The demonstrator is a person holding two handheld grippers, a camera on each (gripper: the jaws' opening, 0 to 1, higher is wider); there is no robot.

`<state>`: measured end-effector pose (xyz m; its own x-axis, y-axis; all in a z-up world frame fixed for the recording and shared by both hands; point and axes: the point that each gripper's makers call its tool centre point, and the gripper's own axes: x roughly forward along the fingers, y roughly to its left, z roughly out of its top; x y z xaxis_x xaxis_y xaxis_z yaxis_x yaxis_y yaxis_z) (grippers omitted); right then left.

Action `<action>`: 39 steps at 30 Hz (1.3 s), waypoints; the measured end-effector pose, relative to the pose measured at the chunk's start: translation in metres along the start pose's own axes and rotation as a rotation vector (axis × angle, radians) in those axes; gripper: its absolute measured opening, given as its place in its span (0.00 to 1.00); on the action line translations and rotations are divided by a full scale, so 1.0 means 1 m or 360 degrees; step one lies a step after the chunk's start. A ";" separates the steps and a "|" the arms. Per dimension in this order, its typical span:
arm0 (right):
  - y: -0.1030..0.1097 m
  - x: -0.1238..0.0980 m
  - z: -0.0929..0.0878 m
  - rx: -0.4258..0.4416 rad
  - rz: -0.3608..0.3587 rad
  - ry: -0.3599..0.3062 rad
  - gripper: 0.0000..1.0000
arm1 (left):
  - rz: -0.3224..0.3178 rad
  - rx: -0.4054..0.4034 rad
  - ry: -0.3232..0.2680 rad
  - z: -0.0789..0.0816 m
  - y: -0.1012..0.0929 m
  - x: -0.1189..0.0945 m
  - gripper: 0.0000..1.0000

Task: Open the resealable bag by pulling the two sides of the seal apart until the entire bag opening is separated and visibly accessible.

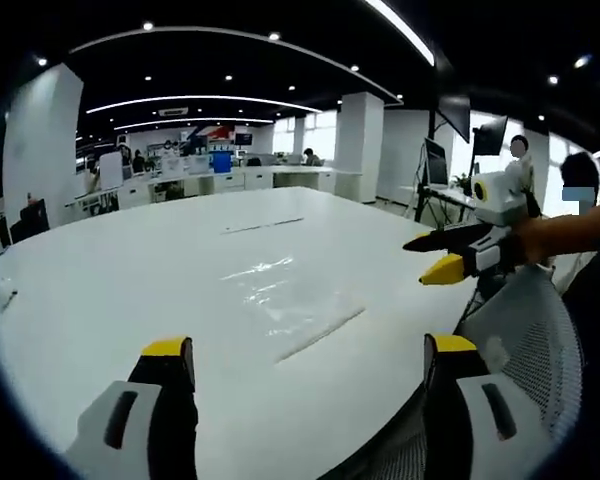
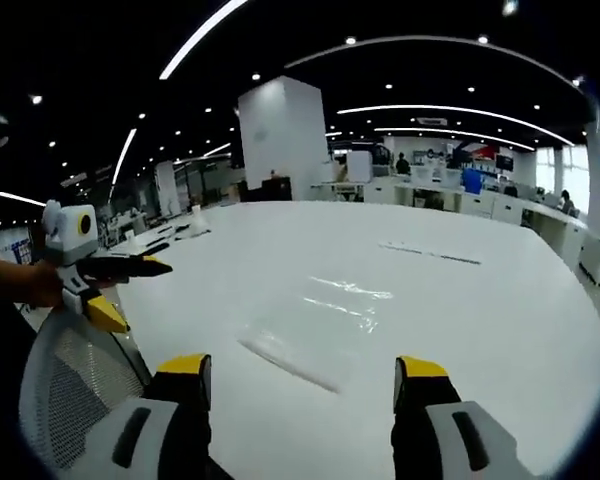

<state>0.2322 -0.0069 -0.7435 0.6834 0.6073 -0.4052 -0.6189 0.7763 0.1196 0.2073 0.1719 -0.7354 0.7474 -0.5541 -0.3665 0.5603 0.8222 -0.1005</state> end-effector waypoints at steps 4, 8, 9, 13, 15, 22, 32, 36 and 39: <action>0.006 -0.005 0.000 0.0037 -0.0001 -0.0033 0.77 | 0.0002 -0.0002 -0.0010 0.000 -0.002 -0.002 0.93; 0.009 -0.009 0.001 0.0056 -0.0021 -0.0039 0.78 | 0.0001 0.0003 -0.0027 0.003 -0.008 -0.004 0.93; 0.008 -0.009 0.003 0.0056 -0.0031 -0.0054 0.78 | 0.0002 0.0006 -0.0031 0.003 -0.008 -0.005 0.93; 0.008 -0.012 0.008 0.0104 -0.0037 -0.0100 0.78 | -0.0005 0.0010 -0.0029 0.002 -0.012 -0.006 0.93; 0.011 -0.015 0.006 0.0088 -0.0038 -0.0074 0.78 | -0.0013 0.0007 -0.0017 0.001 -0.014 -0.007 0.93; 0.019 -0.022 0.009 0.0073 -0.0026 -0.0097 0.77 | -0.0031 0.0039 -0.0005 0.000 -0.023 -0.011 0.94; 0.020 -0.019 0.004 0.0051 -0.0031 -0.0056 0.77 | -0.0032 0.0070 0.0033 -0.006 -0.022 -0.005 0.99; 0.018 -0.019 0.002 0.0052 -0.0040 -0.0051 0.77 | -0.0034 0.0069 0.0037 -0.007 -0.022 -0.005 0.99; 0.015 -0.018 0.000 0.0087 -0.0056 -0.0041 0.75 | -0.0036 0.0070 0.0049 -0.009 -0.022 -0.004 0.99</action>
<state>0.2102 -0.0059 -0.7340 0.7146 0.5829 -0.3869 -0.5725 0.8050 0.1555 0.1890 0.1575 -0.7402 0.7236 -0.5676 -0.3927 0.5924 0.8027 -0.0687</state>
